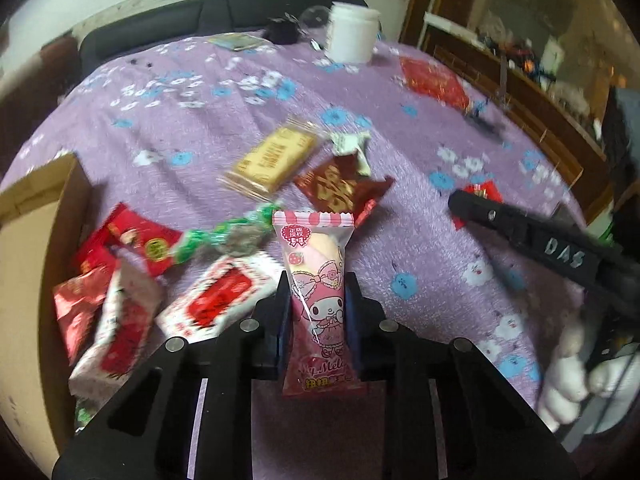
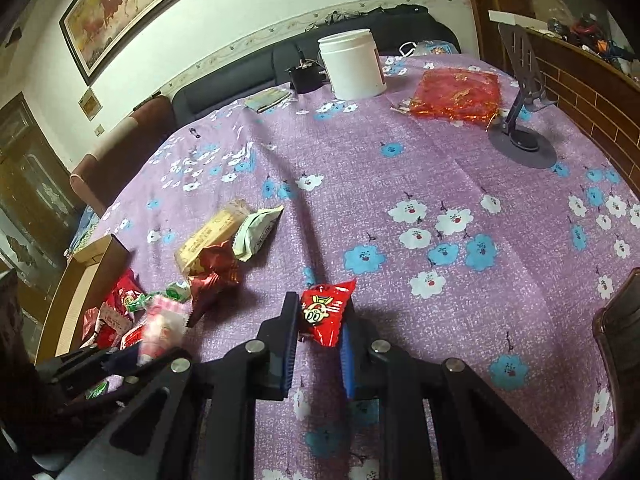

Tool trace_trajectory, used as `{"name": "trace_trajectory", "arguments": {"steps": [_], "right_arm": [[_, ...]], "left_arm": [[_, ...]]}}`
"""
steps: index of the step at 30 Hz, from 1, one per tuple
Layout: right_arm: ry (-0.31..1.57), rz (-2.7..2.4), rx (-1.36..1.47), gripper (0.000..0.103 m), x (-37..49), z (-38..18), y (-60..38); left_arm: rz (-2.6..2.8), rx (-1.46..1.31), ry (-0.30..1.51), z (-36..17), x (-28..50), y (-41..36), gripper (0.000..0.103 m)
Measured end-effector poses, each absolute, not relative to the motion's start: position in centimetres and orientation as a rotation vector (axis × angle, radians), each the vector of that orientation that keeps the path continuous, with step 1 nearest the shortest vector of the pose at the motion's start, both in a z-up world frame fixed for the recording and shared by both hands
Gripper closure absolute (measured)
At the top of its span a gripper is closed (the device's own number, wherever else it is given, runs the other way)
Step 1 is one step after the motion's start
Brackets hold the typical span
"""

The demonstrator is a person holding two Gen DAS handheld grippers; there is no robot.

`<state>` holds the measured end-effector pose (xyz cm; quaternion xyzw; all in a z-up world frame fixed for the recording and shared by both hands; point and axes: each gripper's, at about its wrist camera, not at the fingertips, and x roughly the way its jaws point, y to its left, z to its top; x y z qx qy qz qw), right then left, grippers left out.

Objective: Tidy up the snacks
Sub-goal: 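Release the pink bag into the tray while the right gripper drops a red candy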

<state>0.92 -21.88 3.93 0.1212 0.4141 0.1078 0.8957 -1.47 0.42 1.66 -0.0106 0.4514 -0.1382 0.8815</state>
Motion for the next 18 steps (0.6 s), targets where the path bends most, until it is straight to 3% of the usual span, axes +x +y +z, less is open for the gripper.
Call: {"name": "trace_trajectory", "arguments": {"steps": [10,18], "right_arm": [[0.804,0.204,0.207,0.082,-0.1,4.6,-21.1],[0.778,0.422,0.166,0.082,-4.2,8.4,-13.5]], "left_arm": [[-0.145,-0.297,0.767,7.6,-9.0,14.4,0.08],[0.076,-0.36,0.797,5.0,-12.9,23.3,0.08]]}}
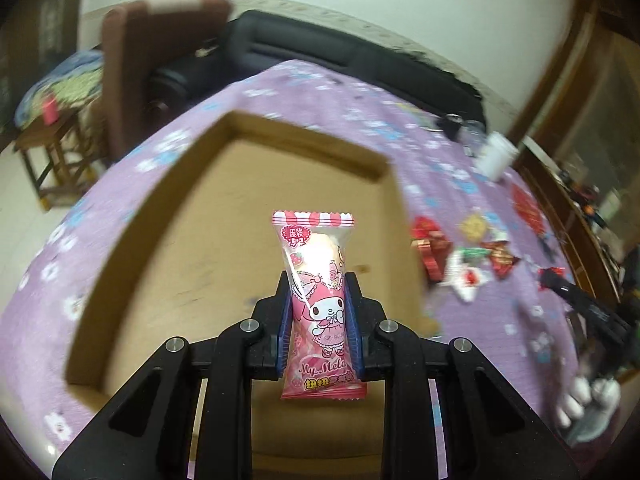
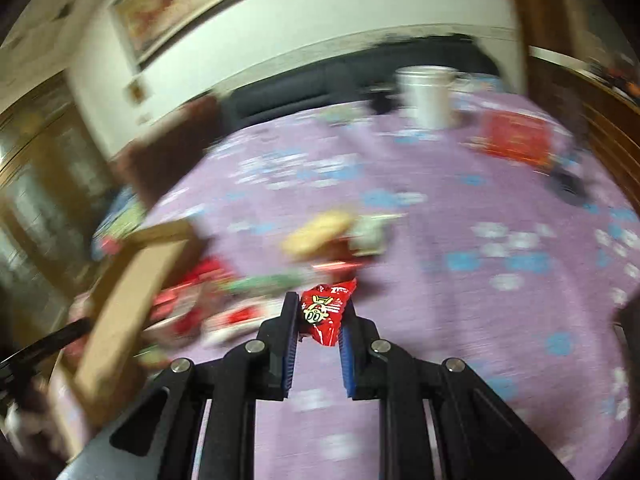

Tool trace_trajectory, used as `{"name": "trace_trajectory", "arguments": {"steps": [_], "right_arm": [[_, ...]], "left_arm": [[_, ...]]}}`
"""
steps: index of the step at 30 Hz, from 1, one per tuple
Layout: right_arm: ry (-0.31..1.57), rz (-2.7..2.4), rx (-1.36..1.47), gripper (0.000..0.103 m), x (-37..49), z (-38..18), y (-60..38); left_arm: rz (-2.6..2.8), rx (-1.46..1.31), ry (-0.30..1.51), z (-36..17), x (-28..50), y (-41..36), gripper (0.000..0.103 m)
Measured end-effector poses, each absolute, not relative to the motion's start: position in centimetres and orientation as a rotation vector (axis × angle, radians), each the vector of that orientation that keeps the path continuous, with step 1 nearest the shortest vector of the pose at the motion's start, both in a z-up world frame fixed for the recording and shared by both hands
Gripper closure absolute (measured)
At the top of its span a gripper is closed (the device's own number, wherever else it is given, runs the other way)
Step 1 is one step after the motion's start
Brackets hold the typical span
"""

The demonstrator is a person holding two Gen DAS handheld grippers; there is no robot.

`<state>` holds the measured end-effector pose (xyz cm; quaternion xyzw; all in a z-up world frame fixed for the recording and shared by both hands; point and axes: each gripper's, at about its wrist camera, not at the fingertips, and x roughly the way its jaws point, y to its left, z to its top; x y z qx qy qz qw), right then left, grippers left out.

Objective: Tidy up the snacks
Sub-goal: 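Release the pink bag into the tray while the right gripper drops a red candy, then grasp the white-and-red snack packet with the left gripper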

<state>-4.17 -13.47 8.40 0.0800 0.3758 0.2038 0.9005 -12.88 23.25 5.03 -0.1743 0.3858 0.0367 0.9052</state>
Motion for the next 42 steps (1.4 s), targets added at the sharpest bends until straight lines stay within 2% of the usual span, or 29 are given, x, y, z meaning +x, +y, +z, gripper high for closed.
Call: {"name": "trace_trajectory", "arguments": {"steps": [12,22,24,26,28,29,36,42], "right_arm": [[0.868,0.722,-0.108,0.082,-7.4,8.0,6.2],[0.842,0.652,-0.296,0.081,-8.6,6.1,11.3],[0.814,0.636,-0.334,0.075,-9.1,6.1,11.8],[0.783,0.63,-0.357,0.056,-9.5,6.2,12.1],[0.756,0.635,-0.362,0.048,-10.1,6.5,11.9],[0.743,0.635,-0.365,0.048,-10.4,6.7,11.9],[0.716,0.627,-0.31,0.048,-10.2,8.3,9.1],[0.78,0.536,-0.086,0.048,-6.1,9.5,-0.3]], "left_arm": [[0.109,-0.465,0.794,3.5,-15.1,28.2,0.08],[0.09,-0.522,0.758,4.0,-16.8,30.1,0.08],[0.094,-0.526,0.758,4.0,-16.9,30.1,0.075],[0.083,-0.536,0.755,4.1,-16.8,30.0,0.07],[0.068,-0.55,0.753,4.1,-16.7,29.9,0.063],[0.066,-0.554,0.752,4.1,-16.7,29.9,0.06],[0.057,-0.536,0.719,5.9,-17.4,29.0,0.06],[0.029,-0.522,0.69,7.1,-18.2,27.9,0.06]]}}
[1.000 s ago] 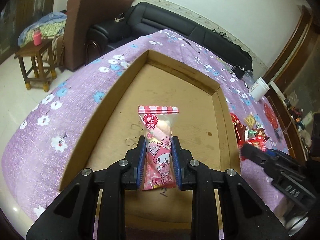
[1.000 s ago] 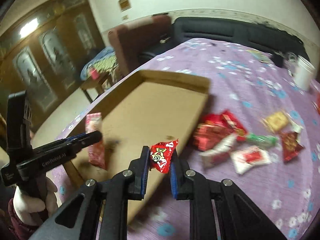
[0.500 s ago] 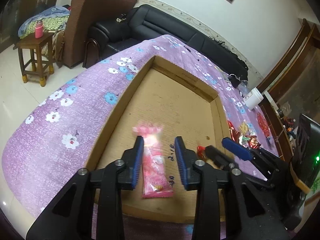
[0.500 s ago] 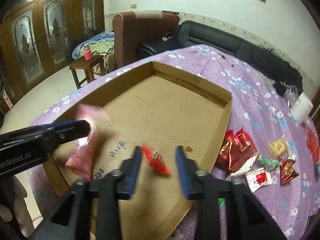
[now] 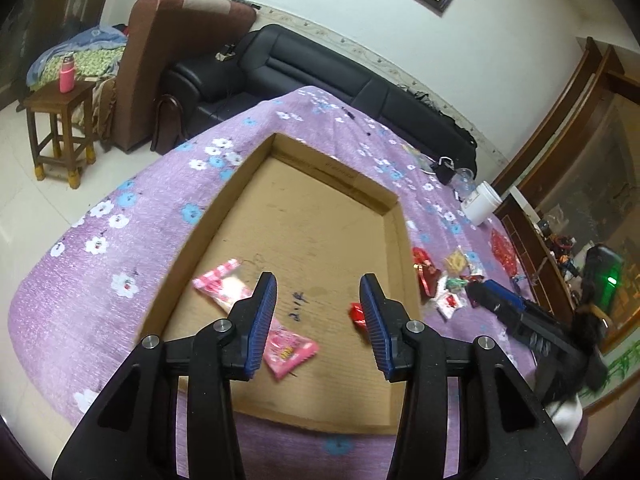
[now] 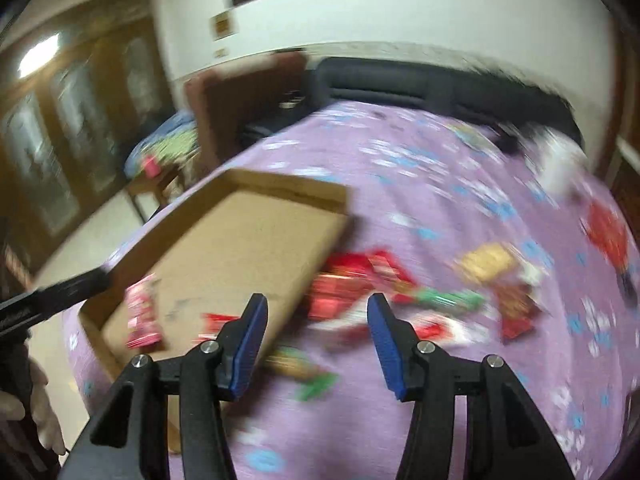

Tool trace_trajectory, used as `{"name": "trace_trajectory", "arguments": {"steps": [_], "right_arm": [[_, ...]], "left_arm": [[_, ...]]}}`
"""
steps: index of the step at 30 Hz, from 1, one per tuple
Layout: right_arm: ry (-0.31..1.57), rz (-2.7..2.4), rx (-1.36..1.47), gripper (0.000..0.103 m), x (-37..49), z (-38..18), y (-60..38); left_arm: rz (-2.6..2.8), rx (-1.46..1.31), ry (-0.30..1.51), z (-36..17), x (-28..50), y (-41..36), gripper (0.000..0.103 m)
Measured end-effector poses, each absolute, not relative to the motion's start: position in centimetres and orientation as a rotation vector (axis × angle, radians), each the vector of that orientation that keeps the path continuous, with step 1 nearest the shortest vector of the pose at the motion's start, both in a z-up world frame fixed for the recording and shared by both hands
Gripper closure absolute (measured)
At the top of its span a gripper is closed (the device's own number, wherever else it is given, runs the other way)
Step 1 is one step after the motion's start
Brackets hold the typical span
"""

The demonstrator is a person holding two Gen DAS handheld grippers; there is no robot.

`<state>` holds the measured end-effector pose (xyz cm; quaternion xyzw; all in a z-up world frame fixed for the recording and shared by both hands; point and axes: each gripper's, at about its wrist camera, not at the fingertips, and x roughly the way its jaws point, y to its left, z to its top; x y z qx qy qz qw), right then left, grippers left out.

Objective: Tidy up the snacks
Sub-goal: 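Grasp the white-and-red snack packet with the left gripper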

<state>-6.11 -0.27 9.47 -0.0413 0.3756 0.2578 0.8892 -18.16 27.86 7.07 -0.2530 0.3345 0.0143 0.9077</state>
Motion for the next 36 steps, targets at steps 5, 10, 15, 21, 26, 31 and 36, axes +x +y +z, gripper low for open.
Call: {"name": "trace_trajectory", "arguments": {"steps": [5,10,15,21,26,31,36], "right_arm": [[0.89,0.459,0.041,0.048,-3.4,7.2,-6.7],[0.947,0.539,0.045,0.048,-3.5,5.7,-4.9],[0.951,0.493,0.084,0.048,-1.8,5.3,-3.8],[1.02,0.536,0.106,0.052,0.6,4.2,-0.9],[1.044,0.594,0.209,0.085,0.5,3.8,-3.7],[1.046,0.541,0.205,0.085,-1.0,4.0,-8.1],[1.054,0.484,0.247,0.085,-1.9,4.3,-13.4]], "left_arm": [[-0.049,-0.484,0.714,6.9,-17.3,25.1,0.06],[-0.091,-0.441,0.75,6.7,-16.7,22.8,0.06],[-0.119,-0.376,0.736,7.3,-17.0,21.0,0.06],[-0.156,-0.344,0.764,7.0,-16.2,18.9,0.06],[-0.189,-0.316,0.774,7.1,-15.8,17.6,0.06],[-0.228,-0.283,0.8,6.6,-14.7,15.5,0.06],[-0.285,-0.236,0.844,6.1,-13.8,12.5,0.06]]}}
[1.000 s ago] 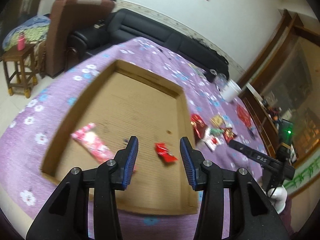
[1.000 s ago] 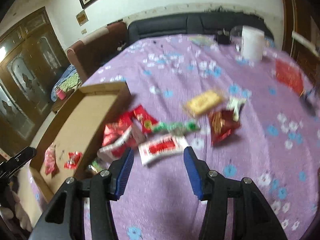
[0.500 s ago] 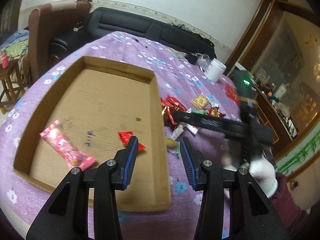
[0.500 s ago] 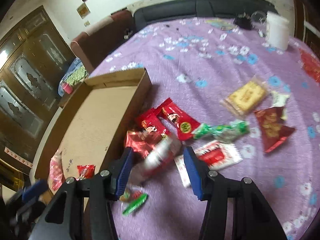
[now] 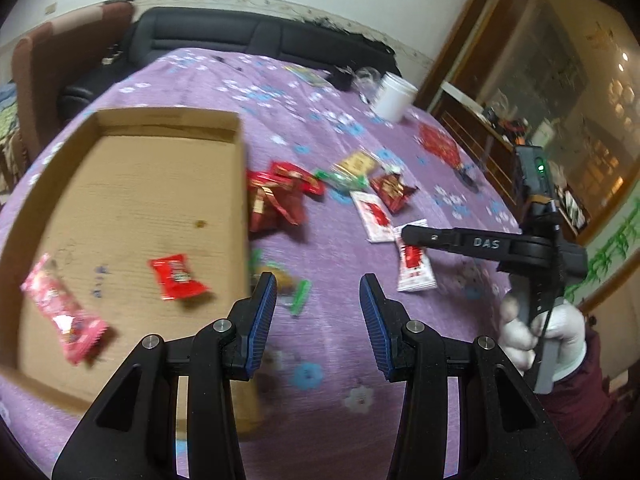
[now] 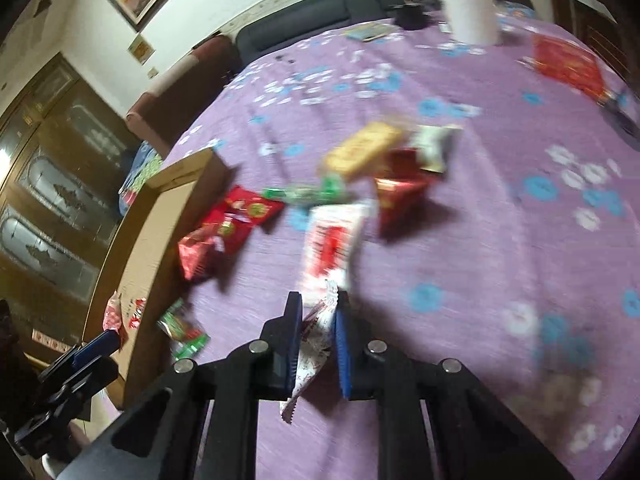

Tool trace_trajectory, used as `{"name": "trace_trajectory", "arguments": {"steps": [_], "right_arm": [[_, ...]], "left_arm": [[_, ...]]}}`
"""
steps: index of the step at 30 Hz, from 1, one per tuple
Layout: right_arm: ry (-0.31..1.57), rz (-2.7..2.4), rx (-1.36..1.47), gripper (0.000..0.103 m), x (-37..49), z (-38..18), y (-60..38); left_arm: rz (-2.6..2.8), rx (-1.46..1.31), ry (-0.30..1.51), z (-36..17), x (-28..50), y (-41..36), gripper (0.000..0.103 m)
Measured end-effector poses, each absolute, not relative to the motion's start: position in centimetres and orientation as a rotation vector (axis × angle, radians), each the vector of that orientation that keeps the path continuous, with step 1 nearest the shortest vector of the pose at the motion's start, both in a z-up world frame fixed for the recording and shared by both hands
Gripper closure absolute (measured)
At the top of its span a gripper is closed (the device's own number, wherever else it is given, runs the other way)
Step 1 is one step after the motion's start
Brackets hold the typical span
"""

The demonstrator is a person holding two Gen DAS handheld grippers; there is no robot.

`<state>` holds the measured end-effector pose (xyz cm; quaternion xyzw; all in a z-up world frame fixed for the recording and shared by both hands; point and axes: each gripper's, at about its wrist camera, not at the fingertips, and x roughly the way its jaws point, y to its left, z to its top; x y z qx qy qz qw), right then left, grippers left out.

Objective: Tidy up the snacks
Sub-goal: 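Grasp the white-and-red snack packet with the left gripper, then carry the white-and-red packet into the tray and release it with the left gripper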

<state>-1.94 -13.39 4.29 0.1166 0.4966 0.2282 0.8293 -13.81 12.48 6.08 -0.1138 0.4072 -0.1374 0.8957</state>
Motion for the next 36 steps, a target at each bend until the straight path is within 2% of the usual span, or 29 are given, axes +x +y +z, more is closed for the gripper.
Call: {"name": "trace_trajectory", "arguments": {"steps": [3,4,6,8,10,16,20,26,28,36], "right_arm": [[1.096,0.451,0.255,0.079,-2.3,3.9,-15.9],[1.107,0.421,0.248,0.072,-2.3,3.7,-16.5],[1.069,0.375,0.199,0.069,-2.7,4.0,-17.3],[1.041,0.388,0.175,0.052,-2.9,4.3,-17.1],[1.037,0.433,0.183,0.046,-3.1,4.1,-16.7],[0.991,0.401,0.014,0.046,-4.2,3.2,-13.9],[0.978,0.399,-0.002,0.056,-4.8,3.1,-14.5],[0.973,0.419,0.026,0.065,-5.4,3.3,-15.8],[0.967,0.426,0.034,0.067,-5.5,3.3,-15.6],[0.952,0.452,0.124,0.068,-6.5,3.8,-17.0]], "left_arm": [[-0.312,-0.206,0.858,6.1,-13.0,10.7,0.06],[-0.322,-0.196,0.862,6.1,-12.5,10.0,0.06],[-0.331,-0.18,0.872,6.1,-11.1,8.4,0.06],[-0.341,-0.187,0.889,5.9,-9.3,7.1,0.06],[-0.358,-0.198,0.908,5.6,-7.5,5.8,0.06],[-0.328,-0.147,0.957,4.2,-2.9,2.1,0.06],[-0.274,-0.085,0.976,2.8,-0.6,0.6,0.06],[-0.225,0.152,0.958,1.0,0.2,-2.3,0.058],[-0.268,0.153,0.962,0.9,0.0,-2.5,0.071],[-0.311,0.007,0.964,2.2,-1.7,0.6,0.073]]}}
